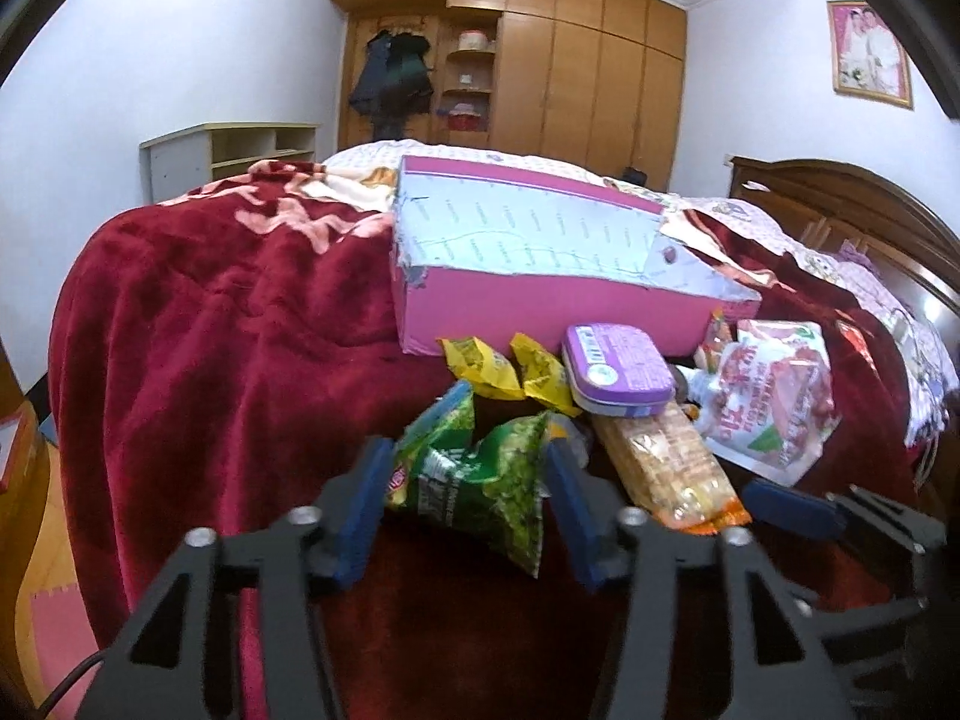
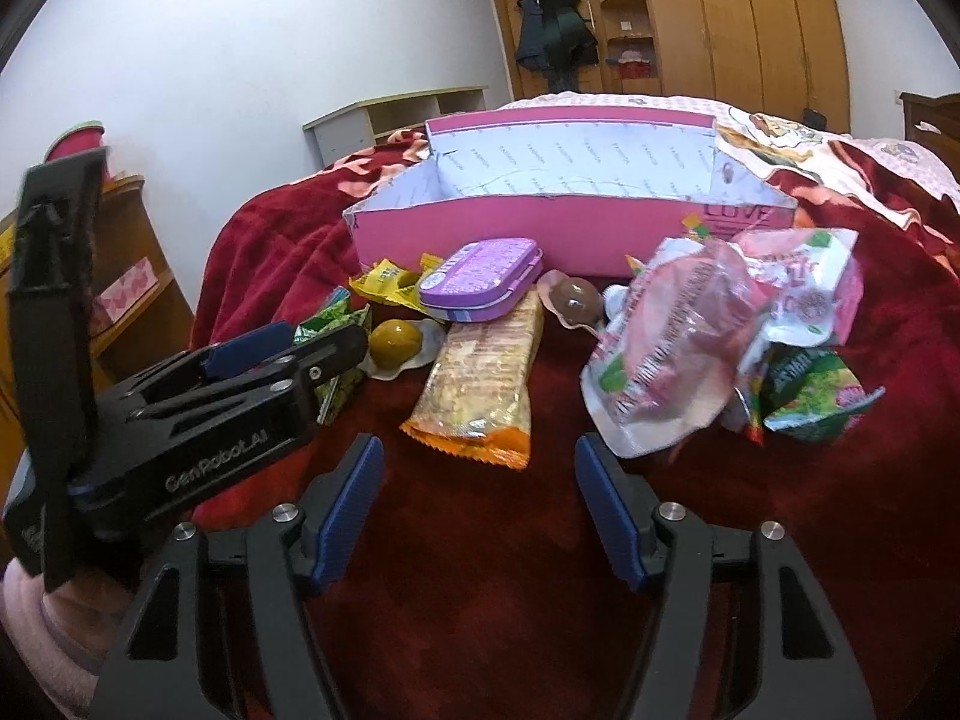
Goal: Organize snacks
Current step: 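Grasp the green pea snack bag with the left tool while the right tool grasps the orange-wrapped biscuit bar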
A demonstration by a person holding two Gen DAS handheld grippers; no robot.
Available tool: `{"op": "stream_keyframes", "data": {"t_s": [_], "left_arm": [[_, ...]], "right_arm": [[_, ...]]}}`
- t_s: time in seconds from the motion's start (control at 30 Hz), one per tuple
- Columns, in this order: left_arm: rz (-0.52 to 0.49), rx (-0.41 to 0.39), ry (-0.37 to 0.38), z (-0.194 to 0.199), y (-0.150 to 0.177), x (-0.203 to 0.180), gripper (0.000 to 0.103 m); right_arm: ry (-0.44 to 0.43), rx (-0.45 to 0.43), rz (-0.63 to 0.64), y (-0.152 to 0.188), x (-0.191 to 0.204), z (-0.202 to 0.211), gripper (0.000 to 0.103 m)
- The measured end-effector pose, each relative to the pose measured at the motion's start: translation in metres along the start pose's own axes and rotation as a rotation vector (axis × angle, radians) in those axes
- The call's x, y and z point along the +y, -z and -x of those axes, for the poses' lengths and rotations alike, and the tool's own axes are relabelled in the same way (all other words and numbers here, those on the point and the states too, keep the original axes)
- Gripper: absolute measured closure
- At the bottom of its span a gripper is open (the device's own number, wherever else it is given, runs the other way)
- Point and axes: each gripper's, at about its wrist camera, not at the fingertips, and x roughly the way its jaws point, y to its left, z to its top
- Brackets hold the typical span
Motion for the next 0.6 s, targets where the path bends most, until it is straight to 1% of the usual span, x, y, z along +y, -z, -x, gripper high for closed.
{"op": "stream_keyframes", "data": {"t_s": [0.1, 0.2, 0.27, 0.33, 0.47, 0.6], "left_arm": [[0.008, 0.020, 0.012, -0.001, 0.003, 0.005, 0.054], [0.029, 0.021, 0.028, -0.004, 0.004, 0.008, 0.053], [0.033, 0.015, 0.032, -0.005, 0.003, 0.010, 0.051], [0.033, 0.014, 0.019, -0.009, 0.003, 0.010, 0.050], [0.041, 0.041, -0.048, -0.021, 0.005, 0.015, 0.049], [0.088, 0.036, -0.017, -0.022, 0.004, 0.024, 0.048]], "right_arm": [[0.000, -0.001, -0.005, -0.003, 0.000, -0.004, 0.036], [0.004, 0.000, -0.020, -0.009, -0.001, -0.011, 0.036], [0.004, 0.005, -0.035, -0.011, -0.002, -0.017, 0.037], [0.012, 0.006, -0.041, -0.012, -0.003, -0.021, 0.037], [0.017, 0.010, -0.053, -0.011, -0.007, -0.029, 0.038], [0.022, 0.003, -0.048, -0.010, -0.007, -0.031, 0.038]]}}
